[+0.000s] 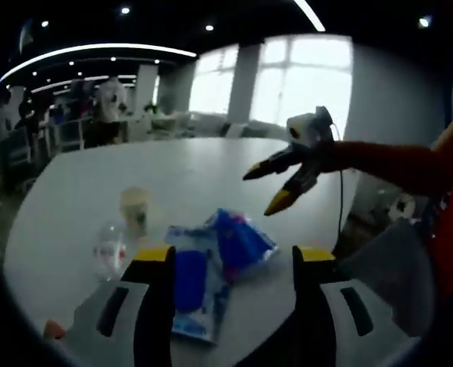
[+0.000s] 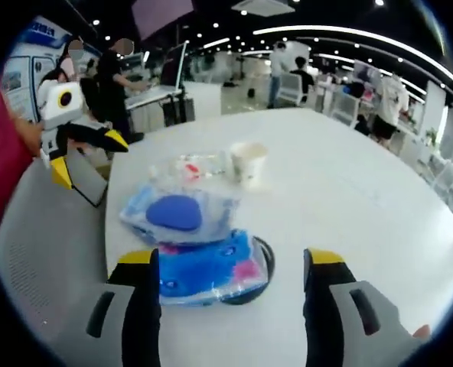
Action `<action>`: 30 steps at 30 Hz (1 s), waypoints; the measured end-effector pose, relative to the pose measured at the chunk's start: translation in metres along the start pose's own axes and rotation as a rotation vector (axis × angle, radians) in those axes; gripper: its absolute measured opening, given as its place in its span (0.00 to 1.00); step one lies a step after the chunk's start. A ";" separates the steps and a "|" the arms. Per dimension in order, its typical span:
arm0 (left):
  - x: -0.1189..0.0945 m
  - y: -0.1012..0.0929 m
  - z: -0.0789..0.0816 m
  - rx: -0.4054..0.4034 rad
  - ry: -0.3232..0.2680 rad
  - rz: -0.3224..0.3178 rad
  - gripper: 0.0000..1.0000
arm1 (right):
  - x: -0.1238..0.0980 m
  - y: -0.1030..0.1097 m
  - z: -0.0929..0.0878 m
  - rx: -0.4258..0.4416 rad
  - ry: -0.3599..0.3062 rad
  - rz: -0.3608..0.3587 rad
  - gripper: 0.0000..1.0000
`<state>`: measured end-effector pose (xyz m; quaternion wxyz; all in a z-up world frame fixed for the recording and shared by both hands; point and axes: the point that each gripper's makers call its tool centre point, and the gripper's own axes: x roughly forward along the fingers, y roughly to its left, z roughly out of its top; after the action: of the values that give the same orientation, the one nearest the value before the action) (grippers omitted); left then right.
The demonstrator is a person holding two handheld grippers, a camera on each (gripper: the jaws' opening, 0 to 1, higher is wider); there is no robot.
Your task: Arrange the tabletop items into an orderly group along one side of the table until the central work area is clear of visible clutter.
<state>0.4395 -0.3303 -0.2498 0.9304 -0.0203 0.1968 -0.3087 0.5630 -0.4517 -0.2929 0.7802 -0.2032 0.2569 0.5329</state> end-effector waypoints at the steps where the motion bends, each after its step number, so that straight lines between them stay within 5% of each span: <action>1: 0.000 0.000 -0.001 -0.002 0.004 0.000 0.59 | 0.003 -0.003 -0.001 -0.005 0.006 0.008 0.73; 13: 0.003 -0.005 -0.010 -0.025 0.032 0.005 0.60 | 0.034 -0.025 -0.015 -0.053 0.063 0.072 0.51; 30: 0.020 -0.014 -0.019 -0.051 0.076 -0.012 0.59 | 0.065 -0.020 -0.028 -0.122 0.111 0.184 0.26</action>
<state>0.4390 -0.3520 -0.2722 0.9195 -0.0334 0.2398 -0.3095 0.5964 -0.4284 -0.3540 0.6986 -0.2550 0.2846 0.6049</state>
